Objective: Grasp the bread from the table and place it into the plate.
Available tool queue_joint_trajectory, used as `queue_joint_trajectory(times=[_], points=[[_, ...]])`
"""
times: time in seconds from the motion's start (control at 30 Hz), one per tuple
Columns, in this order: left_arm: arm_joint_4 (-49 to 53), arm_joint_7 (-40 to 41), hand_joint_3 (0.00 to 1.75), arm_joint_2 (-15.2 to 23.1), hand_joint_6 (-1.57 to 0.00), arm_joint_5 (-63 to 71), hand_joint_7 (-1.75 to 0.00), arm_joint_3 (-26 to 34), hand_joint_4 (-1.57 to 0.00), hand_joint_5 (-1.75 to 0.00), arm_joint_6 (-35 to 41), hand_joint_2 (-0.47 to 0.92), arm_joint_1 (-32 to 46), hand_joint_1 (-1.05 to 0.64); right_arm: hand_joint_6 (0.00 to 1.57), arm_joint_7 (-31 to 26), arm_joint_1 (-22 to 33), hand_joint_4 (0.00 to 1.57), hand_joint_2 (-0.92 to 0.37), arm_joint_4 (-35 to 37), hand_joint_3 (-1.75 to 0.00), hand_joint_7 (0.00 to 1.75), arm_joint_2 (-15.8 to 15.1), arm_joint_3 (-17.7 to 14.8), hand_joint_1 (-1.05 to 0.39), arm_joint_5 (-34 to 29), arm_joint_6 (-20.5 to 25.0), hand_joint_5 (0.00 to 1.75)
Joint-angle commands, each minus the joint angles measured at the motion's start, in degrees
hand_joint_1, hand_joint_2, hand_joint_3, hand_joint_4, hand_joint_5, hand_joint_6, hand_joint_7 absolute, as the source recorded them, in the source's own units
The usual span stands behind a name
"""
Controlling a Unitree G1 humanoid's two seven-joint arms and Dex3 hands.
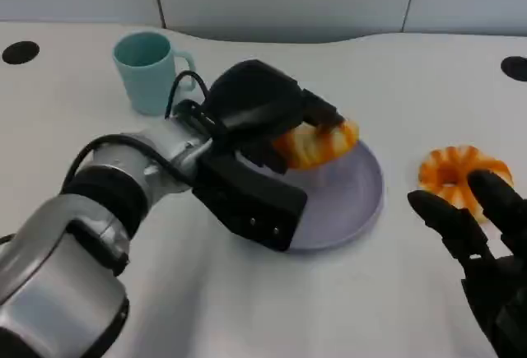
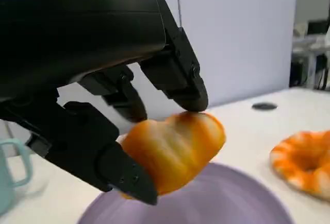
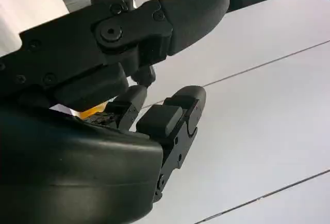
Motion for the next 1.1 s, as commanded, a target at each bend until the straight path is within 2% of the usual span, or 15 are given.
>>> queue_joint_trajectory(times=[0.03, 0.37, 0.5, 0.53, 0.57, 0.63, 0.7, 0.77, 0.87, 0.93, 1.07, 1.1], points=[[-5.9, -3.9, 0.02, 3.6, -0.46, 0.0, 0.0, 0.7, -0.39, -0.02, 1.9, 0.9, -0.3, -0.77, 0.73, 0.6, -0.1, 0.57, -0.92, 0.2, -0.13, 0.0, -0.4, -0.4, -0.6, 0.8, -0.4, 0.44], [-22.3, -9.9, 0.01, 11.6, -0.49, -4.6, -0.01, 6.9, -0.42, -0.02, 1.0, 0.89, 6.5, -0.78, 0.73, 0.3, -0.2, 0.59, -0.92, 0.6, -0.1, 0.0, 0.2, 0.2, -0.6, 0.8, 0.1, 0.42], [-26.1, -10.7, 0.07, 12.6, -0.47, -5.8, 0.0, 9.3, -0.43, -0.02, 1.1, 0.92, 9.3, -0.81, 0.74, 0.2, -0.1, 0.59, -0.92, 0.6, -0.1, 0.0, 0.2, 0.4, -0.6, 0.7, 0.3, 0.41], [-26.6, -12.7, 0.07, 12.9, -0.47, -13.5, 0.0, 13.0, -0.43, -0.02, -2.1, 0.92, 13.3, -0.82, 0.74, 0.7, 0.1, 0.59, -0.92, 0.7, -0.09, 0.0, 0.1, 0.3, -0.6, 0.7, 0.1, 0.41], [-26.8, -14.9, 0.15, 12.9, -0.44, -20.9, -0.01, 16.3, -0.39, -0.02, -5.2, 0.92, 17.0, -0.82, 0.74, 0.9, 0.3, 0.59, -0.92, 0.8, -0.1, 0.0, 0.1, 0.4, -0.6, 0.7, -0.1, 0.4], [-27.1, -18.2, 0.23, 13.0, -0.41, -29.5, 0.0, 20.1, -0.37, -0.02, -8.6, 0.92, 21.0, -0.82, 0.74, 1.1, 0.5, 0.6, -0.92, 0.8, -0.11, 0.0, 0.0, 0.4, -0.6, 0.6, -0.4, 0.4], [-28.9, -27.4, 0.29, 12.1, -0.38, -44.3, -0.01, 24.1, -0.36, -0.02, -8.9, 0.92, 27.4, -0.85, 0.74, 0.9, 1.2, 0.6, -0.92, 0.2, -0.11, 0.0, -0.2, 0.4, -0.6, 0.8, 0.1, 0.39], [-30.0, -32.6, 0.32, 11.6, -0.37, -51.3, -0.01, 26.1, -0.35, -0.02, -8.7, 0.92, 30.3, -0.86, 0.74, 0.8, 1.5, 0.6, -0.92, 0.0, -0.11, 0.0, -0.2, 0.4, -0.61, 0.9, 0.3, 0.39], [-35.1, -42.4, 0.38, 9.9, -0.34, -65.1, -0.01, 29.6, -0.34, -0.01, -4.6, 0.92, 37.2, -0.85, 0.74, 1.0, 1.8, 0.61, -0.92, -0.5, -0.1, 0.0, -0.7, 0.5, -0.6, 1.7, 1.5, 0.38], [-37.5, -52.4, 0.41, 7.1, -0.29, -77.8, 0.0, 33.4, -0.33, 0.0, -0.6, 0.92, 42.4, -0.84, 0.74, 0.8, 1.4, 0.61, -0.92, -0.2, -0.09, 0.0, -1.0, 0.5, -0.6, 1.4, 1.8, 0.38], [-38.8, -60.0, 0.43, 5.1, -0.26, -83.8, 0.0, 37.2, -0.32, 0.0, 2.9, 0.92, 44.7, -0.83, 0.74, 0.7, 1.3, 0.61, -0.92, -0.2, -0.09, 0.0, -1.1, 0.5, -0.6, 1.2, 2.0, 0.38], [-40.5, -63.5, 0.43, 3.8, -0.26, -88.6, 0.0, 38.8, -0.32, 0.0, 7.3, 0.92, 48.0, -0.83, 0.74, 0.6, 0.8, 0.61, -0.92, 0.3, -0.09, 0.0, -1.3, 0.5, -0.6, 1.0, 2.2, 0.38]])
